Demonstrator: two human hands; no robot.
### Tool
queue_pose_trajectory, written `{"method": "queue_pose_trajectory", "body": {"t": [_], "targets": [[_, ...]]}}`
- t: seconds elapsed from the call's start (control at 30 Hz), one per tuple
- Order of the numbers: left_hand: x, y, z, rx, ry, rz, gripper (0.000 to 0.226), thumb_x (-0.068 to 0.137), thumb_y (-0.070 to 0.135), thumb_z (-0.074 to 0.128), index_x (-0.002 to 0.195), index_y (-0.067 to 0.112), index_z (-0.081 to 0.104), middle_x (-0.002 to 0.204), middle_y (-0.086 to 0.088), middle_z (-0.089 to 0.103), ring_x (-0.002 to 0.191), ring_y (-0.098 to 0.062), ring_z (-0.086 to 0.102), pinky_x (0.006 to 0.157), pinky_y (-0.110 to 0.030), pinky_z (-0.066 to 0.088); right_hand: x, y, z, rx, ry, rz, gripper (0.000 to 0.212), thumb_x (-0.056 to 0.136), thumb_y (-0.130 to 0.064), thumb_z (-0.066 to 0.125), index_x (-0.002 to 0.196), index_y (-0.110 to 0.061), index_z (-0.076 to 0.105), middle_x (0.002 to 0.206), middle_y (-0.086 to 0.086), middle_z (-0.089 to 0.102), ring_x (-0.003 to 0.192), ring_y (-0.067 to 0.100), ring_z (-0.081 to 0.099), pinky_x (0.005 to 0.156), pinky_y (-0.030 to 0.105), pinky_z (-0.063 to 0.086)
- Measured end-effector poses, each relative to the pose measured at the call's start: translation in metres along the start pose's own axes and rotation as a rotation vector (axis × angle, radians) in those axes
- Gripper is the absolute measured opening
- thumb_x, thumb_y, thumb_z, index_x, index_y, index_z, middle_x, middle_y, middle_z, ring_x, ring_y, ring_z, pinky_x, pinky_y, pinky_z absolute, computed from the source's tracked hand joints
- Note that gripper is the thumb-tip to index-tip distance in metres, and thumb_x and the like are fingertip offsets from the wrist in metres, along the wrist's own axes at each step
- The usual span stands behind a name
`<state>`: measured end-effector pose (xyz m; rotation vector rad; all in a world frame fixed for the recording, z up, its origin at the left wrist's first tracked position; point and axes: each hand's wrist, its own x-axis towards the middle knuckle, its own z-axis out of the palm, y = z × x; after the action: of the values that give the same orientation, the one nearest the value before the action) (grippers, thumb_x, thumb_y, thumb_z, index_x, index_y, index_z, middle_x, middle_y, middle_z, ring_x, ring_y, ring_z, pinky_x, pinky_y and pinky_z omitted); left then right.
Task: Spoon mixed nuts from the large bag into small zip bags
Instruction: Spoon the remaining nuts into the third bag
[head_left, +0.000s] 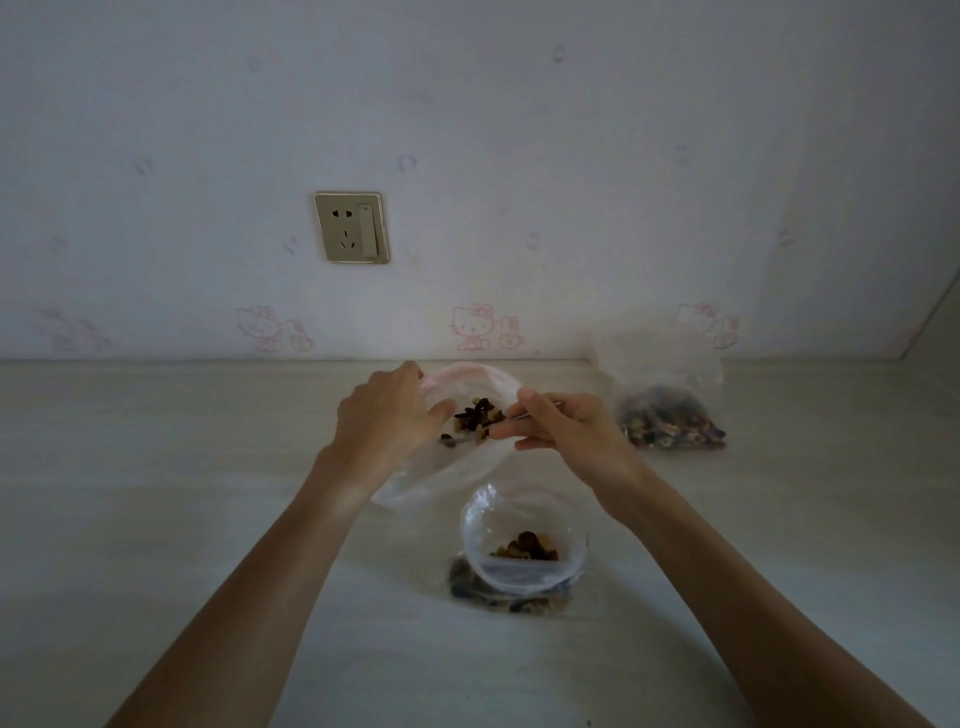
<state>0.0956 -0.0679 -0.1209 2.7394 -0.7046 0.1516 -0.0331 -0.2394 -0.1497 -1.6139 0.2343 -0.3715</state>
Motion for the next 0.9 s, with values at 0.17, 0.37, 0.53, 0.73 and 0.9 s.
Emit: {"method": "queue_pose_trajectory", "body": {"t": [0.17, 0.37, 0.53, 0.73, 0.9], "targets": [[0.003, -0.004, 0.004, -0.014, 0.038, 0.074, 0.025, 0.103, 0.038, 0.047, 0.086, 0.021, 0.053, 0.083, -0.003, 0.065, 0.076, -0.029, 0.062, 0.065, -0.037, 0.048, 0.007, 0.015, 0.011, -0.088, 0.006, -0.005, 0.037, 0.104, -0.038, 0.056, 0.099, -0.007, 0.076, 0.088, 0.003, 0.081, 0.090, 0.014, 0.077, 0.075, 0.028, 0.063], [0.005, -0.007, -0.001, -0.098, 0.033, 0.165, 0.031, 0.104, 0.031, 0.054, 0.074, 0.022, 0.052, 0.076, -0.005, 0.066, 0.073, -0.028, 0.066, 0.069, -0.040, 0.053, 0.008, 0.024, 0.009, 0.057, 0.123, 0.063, 0.035, 0.104, -0.033, 0.058, 0.101, -0.002, 0.074, 0.090, 0.010, 0.080, 0.086, 0.024, 0.079, 0.070, 0.040, 0.064], [0.010, -0.009, -0.002, -0.145, 0.037, 0.191, 0.036, 0.101, 0.028, 0.059, 0.067, 0.019, 0.050, 0.069, -0.003, 0.061, 0.067, -0.027, 0.063, 0.059, -0.034, 0.045, 0.009, 0.026, 0.011, 0.057, 0.214, 0.068, 0.030, 0.106, -0.028, 0.054, 0.100, -0.004, 0.072, 0.088, 0.007, 0.080, 0.082, 0.022, 0.079, 0.065, 0.039, 0.064], [0.013, -0.008, 0.001, -0.161, 0.008, 0.170, 0.031, 0.099, 0.030, 0.059, 0.070, 0.019, 0.057, 0.070, -0.002, 0.064, 0.068, -0.023, 0.062, 0.058, -0.031, 0.044, 0.010, 0.025, 0.015, -0.004, 0.223, 0.063, 0.019, 0.105, -0.018, 0.055, 0.107, -0.005, 0.070, 0.092, 0.011, 0.079, 0.080, 0.022, 0.078, 0.061, 0.042, 0.062], [0.012, -0.007, 0.001, -0.203, -0.005, 0.170, 0.029, 0.098, 0.031, 0.061, 0.071, 0.019, 0.060, 0.072, -0.002, 0.067, 0.069, -0.022, 0.064, 0.058, -0.032, 0.045, 0.011, 0.025, 0.014, 0.020, 0.229, 0.088, 0.021, 0.107, -0.018, 0.053, 0.111, -0.004, 0.068, 0.092, 0.010, 0.079, 0.078, 0.026, 0.078, 0.060, 0.043, 0.061]]}}
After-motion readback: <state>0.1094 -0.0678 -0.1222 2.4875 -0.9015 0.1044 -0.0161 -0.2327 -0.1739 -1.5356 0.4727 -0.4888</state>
